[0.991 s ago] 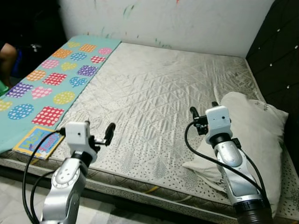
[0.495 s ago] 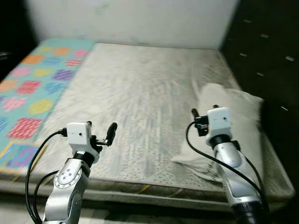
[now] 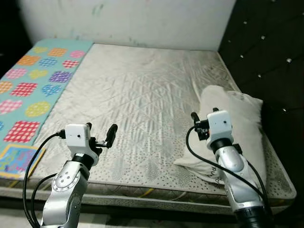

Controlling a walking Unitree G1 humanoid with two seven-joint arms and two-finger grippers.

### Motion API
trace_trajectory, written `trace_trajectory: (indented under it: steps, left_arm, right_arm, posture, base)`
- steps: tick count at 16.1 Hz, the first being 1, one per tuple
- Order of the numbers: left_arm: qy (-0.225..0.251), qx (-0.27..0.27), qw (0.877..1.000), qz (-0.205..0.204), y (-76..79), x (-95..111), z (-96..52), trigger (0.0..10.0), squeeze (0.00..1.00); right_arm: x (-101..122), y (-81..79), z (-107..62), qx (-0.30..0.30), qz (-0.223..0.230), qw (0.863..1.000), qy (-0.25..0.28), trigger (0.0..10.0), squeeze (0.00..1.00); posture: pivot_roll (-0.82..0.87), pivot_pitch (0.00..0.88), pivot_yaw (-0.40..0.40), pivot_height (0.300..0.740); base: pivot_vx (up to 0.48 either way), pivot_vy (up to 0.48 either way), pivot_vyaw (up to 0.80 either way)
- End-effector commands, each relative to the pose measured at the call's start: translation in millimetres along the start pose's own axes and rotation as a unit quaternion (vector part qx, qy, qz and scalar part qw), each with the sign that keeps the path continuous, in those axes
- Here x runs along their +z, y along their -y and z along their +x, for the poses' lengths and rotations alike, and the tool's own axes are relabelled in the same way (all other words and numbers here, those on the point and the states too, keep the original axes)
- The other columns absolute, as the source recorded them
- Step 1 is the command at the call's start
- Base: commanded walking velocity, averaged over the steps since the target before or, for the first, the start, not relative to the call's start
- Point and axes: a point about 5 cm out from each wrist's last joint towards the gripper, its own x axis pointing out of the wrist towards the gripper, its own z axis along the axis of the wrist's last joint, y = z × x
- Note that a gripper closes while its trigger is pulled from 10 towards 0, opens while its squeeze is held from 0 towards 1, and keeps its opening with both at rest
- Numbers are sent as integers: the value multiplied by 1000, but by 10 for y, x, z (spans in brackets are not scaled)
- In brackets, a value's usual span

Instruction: Clean up the room

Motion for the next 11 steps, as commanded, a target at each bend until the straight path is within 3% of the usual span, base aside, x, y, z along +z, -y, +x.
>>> trace_trajectory:
  steps: [1,11]
  left_arm:
    - [1,-5,1000,-3,28,11,-7,10000,0]
    - [-1,-4,1000,2,9,12,-7,10000,0]
  right_arm:
    - [29,62,14,-6,-7,1000,6,10000,0]
    - [44,49,28,-7,-4,1000,8,10000,0]
  posture:
    - [-151,0,-53,740]
    - [-151,0,-54,740]
  base:
    - [0,-368,0]
    - [0,-308,0]
